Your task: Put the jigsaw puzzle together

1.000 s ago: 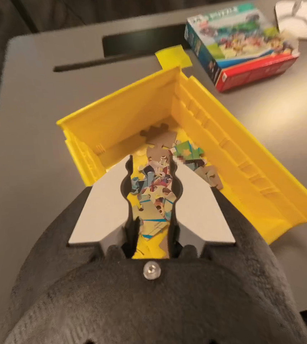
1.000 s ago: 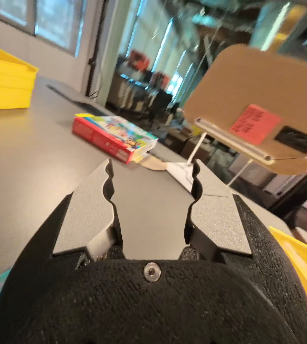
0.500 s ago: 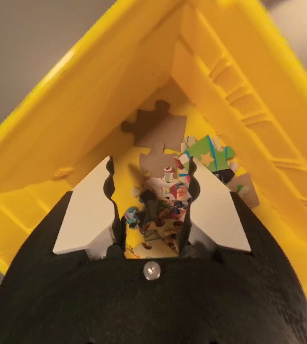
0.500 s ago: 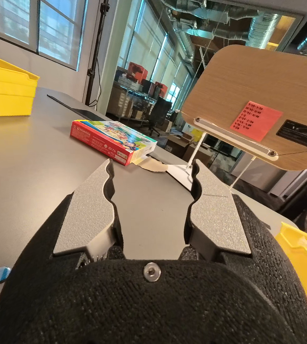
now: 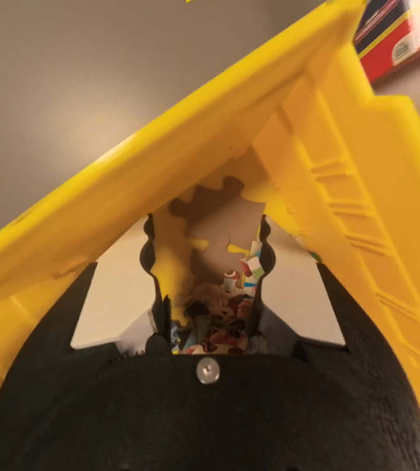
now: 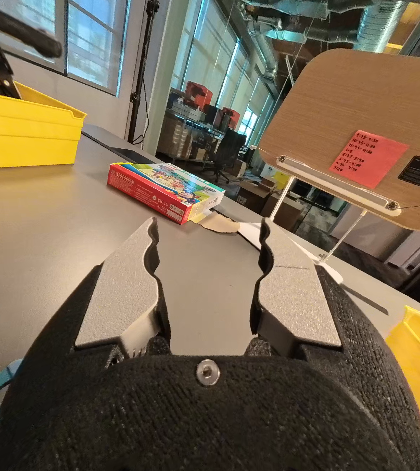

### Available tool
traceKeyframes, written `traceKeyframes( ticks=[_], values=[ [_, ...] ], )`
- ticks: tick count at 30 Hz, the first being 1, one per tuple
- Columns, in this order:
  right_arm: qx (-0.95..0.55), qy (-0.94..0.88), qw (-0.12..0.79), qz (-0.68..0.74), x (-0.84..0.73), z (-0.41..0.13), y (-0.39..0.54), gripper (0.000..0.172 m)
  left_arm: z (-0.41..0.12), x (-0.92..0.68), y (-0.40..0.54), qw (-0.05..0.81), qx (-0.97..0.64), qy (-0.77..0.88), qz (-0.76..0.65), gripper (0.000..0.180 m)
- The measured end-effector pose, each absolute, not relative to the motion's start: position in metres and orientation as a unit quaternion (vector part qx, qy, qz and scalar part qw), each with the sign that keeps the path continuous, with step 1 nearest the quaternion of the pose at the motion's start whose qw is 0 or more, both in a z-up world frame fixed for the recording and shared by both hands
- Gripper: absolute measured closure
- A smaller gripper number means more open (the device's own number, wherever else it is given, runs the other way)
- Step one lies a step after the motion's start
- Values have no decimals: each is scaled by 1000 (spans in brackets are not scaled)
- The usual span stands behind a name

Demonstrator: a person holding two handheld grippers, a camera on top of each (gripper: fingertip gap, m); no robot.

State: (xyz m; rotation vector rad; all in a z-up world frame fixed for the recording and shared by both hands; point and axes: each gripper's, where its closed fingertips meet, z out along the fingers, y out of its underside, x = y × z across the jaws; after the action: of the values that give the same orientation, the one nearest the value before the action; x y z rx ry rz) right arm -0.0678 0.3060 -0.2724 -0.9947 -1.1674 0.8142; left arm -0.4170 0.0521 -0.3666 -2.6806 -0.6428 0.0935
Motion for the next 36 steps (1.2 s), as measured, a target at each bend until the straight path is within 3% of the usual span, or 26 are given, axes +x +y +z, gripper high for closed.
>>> traceKeyframes(
  ticks=[4, 8, 9, 11, 17, 21, 27, 31, 36],
  values=[
    [-439, -508, 642, 371, -66, -271, 305, 93, -382, -414, 45, 141, -967, -208, 44, 84],
    [-440, -507, 635, 383, -67, -271, 303, 93, -383, -409, 47, 141, -966, -214, 33, 84],
    [-440, -507, 633, 385, -68, -271, 303, 93, -382, -408, 48, 140, -967, -212, 32, 87],
    [-439, -508, 630, 389, -68, -271, 301, 93, -379, -402, 51, 142, -971, -191, 32, 121],
    [-432, -514, 623, 401, -70, -270, 293, 93, -376, -397, 42, 143, -974, -169, 46, 122],
    [-420, -518, 627, 403, -70, -265, 287, 93, -341, -394, 40, 241, -952, -181, 59, 123],
    [-280, -593, 631, 415, -94, -222, 202, 89, -219, -353, 44, 490, -854, -173, 22, 122],
    [-127, -675, 623, 375, -129, -189, 121, 71, -150, -263, 53, 597, -763, -99, -227, 123],
    [-3, -675, 622, 397, -147, -126, 46, 64, -113, -174, 41, 590, -652, 0, -475, 123]
  ],
)
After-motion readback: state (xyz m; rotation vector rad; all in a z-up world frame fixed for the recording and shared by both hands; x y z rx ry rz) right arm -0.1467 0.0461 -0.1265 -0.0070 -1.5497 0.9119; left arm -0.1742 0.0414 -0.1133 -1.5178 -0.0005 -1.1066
